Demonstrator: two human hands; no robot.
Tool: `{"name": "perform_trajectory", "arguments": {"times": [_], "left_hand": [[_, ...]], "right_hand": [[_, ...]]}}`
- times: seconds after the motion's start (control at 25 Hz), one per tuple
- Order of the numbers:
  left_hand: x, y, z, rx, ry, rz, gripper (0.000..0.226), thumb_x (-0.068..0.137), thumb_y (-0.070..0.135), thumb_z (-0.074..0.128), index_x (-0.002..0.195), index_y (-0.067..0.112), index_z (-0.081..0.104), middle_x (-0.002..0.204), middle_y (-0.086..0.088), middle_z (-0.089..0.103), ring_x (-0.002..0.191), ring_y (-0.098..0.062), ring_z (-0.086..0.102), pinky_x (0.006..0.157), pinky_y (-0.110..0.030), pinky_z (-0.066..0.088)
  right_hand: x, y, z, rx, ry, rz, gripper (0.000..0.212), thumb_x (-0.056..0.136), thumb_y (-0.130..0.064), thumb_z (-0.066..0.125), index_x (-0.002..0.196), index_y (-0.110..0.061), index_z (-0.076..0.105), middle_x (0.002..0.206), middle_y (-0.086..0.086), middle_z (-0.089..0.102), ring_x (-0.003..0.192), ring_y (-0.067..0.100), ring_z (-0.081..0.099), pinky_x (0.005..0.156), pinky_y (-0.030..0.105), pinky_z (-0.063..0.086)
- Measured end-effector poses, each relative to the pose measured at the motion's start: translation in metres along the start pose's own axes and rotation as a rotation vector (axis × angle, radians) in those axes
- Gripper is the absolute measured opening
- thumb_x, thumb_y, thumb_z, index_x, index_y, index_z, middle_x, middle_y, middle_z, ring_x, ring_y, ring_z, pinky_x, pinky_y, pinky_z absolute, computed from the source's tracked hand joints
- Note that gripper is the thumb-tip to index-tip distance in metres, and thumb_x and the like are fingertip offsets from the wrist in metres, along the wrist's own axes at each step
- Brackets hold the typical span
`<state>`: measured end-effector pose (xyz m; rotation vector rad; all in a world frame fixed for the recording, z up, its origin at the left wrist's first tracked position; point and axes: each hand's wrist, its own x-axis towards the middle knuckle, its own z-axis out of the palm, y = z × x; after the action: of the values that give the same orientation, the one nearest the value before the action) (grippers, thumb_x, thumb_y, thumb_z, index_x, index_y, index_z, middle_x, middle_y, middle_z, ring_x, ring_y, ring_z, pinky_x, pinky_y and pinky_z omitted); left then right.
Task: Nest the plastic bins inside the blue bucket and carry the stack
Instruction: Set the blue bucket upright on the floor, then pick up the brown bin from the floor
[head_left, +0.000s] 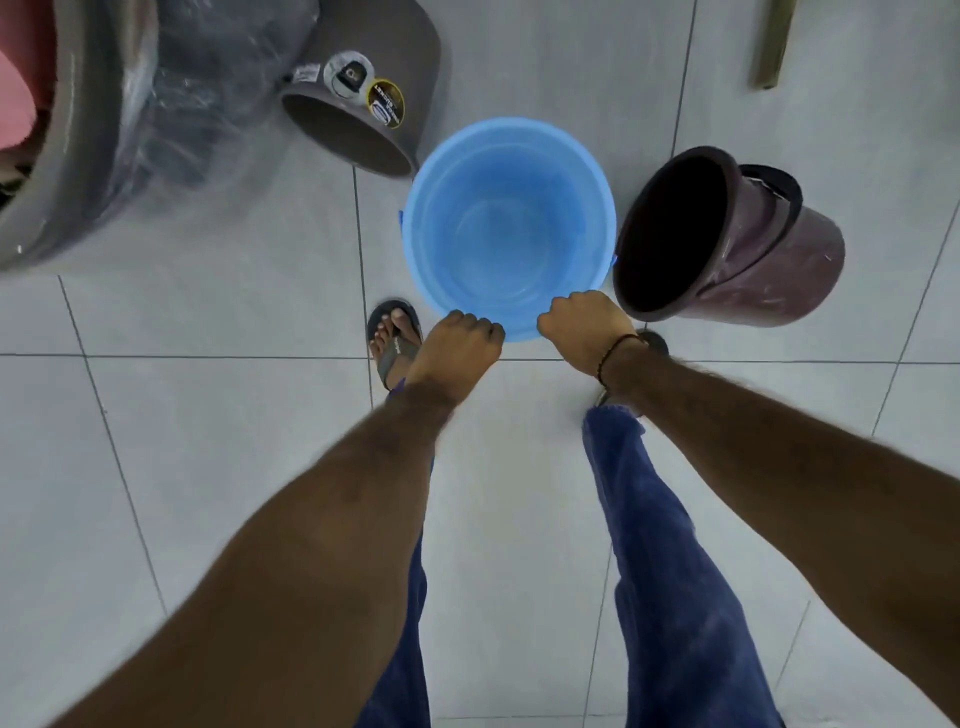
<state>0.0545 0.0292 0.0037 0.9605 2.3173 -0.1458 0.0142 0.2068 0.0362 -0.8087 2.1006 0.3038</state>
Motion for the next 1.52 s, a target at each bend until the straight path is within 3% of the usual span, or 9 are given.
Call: {"name": "perform_trajectory", "arguments": {"times": [0.32,0.44,0.52,0.72,0.84,1.0,1.16,1.32,1.52], "left_hand": [[0.029,0.099,0.036,-0.182,0.025,-0.298,0.03,0.061,0.002,0.075,0.086,0.017,0.067,0.075,0.001,0.069,0.072,-0.019,0.067,0.064,-0.028,0.051],[0.057,0.139,0.01,-0.404,0.258,-0.459,0.037,0.078,-0.001,0.06,0.115,0.003,0.061,0.112,-0.016,0.065,0.103,-0.035,0.061,0.086,-0.042,0.049],[0.091,0.166,-0.016,-0.576,0.367,-0.408,0.039,0.084,-0.002,0.053,0.122,0.001,0.057,0.115,-0.018,0.061,0.103,-0.037,0.058,0.086,-0.045,0.049],[0.202,0.22,-0.046,-1.195,0.311,-0.558,0.05,0.097,0.006,0.047,0.145,0.004,0.035,0.139,-0.021,0.051,0.123,-0.035,0.052,0.101,-0.047,0.048],[0.258,0.225,-0.033,-1.301,0.289,-0.597,0.047,0.099,0.008,0.044,0.145,0.003,0.035,0.14,-0.022,0.051,0.128,-0.036,0.05,0.104,-0.047,0.046],[0.272,0.221,-0.034,-1.194,0.31,-0.544,0.018,0.098,0.013,0.047,0.114,0.007,0.052,0.11,-0.018,0.068,0.097,-0.038,0.066,0.079,-0.05,0.057],[0.253,0.205,-0.079,-0.93,0.382,-0.438,0.023,0.094,0.009,0.054,0.117,0.012,0.055,0.106,-0.011,0.069,0.092,-0.03,0.067,0.074,-0.045,0.059],[0.246,0.194,-0.104,-0.55,0.361,-0.236,0.031,0.089,0.007,0.063,0.12,0.012,0.06,0.108,-0.011,0.07,0.096,-0.027,0.066,0.086,-0.036,0.056],[0.251,0.216,-0.084,-0.181,0.203,-0.068,0.044,0.088,0.017,0.069,0.129,0.011,0.056,0.122,-0.011,0.067,0.11,-0.027,0.064,0.102,-0.036,0.046]], "right_hand": [[-0.02,0.033,0.081,0.006,0.093,-0.059,0.026,0.083,-0.002,0.053,0.106,-0.009,0.063,0.099,0.009,0.069,0.097,0.03,0.063,0.067,0.035,0.052],[-0.04,0.094,0.092,0.048,0.241,0.008,0.035,0.077,-0.002,0.054,0.111,-0.002,0.062,0.108,0.017,0.068,0.105,0.035,0.061,0.085,0.041,0.053],[-0.041,0.147,0.094,0.007,0.282,0.04,0.037,0.081,-0.005,0.056,0.117,0.001,0.061,0.115,0.021,0.066,0.111,0.037,0.059,0.1,0.044,0.049],[-0.013,0.247,0.089,-0.378,0.04,-0.122,0.052,0.091,-0.042,0.057,0.128,-0.006,0.056,0.129,0.012,0.061,0.125,0.03,0.051,0.11,0.045,0.034],[0.004,0.269,0.088,-0.57,-0.062,-0.29,0.032,0.096,-0.04,0.048,0.107,-0.019,0.069,0.111,0.003,0.071,0.111,0.024,0.061,0.107,0.049,0.033],[-0.009,0.279,0.084,-0.596,-0.068,-0.349,0.011,0.084,-0.023,0.061,0.077,-0.026,0.068,0.075,-0.006,0.071,0.079,0.024,0.066,0.087,0.064,0.038],[-0.058,0.306,0.075,-0.427,0.149,-0.31,0.012,0.089,-0.014,0.057,0.087,-0.015,0.069,0.08,0.004,0.069,0.078,0.03,0.063,0.073,0.056,0.053],[-0.105,0.301,0.106,-0.29,0.212,-0.207,0.024,0.092,-0.009,0.053,0.112,-0.012,0.066,0.106,0.008,0.072,0.096,0.029,0.066,0.074,0.039,0.058],[-0.113,0.27,0.173,-0.156,0.144,-0.037,0.023,0.085,0.001,0.055,0.1,-0.009,0.07,0.094,0.01,0.074,0.084,0.031,0.069,0.071,0.037,0.058]]}}
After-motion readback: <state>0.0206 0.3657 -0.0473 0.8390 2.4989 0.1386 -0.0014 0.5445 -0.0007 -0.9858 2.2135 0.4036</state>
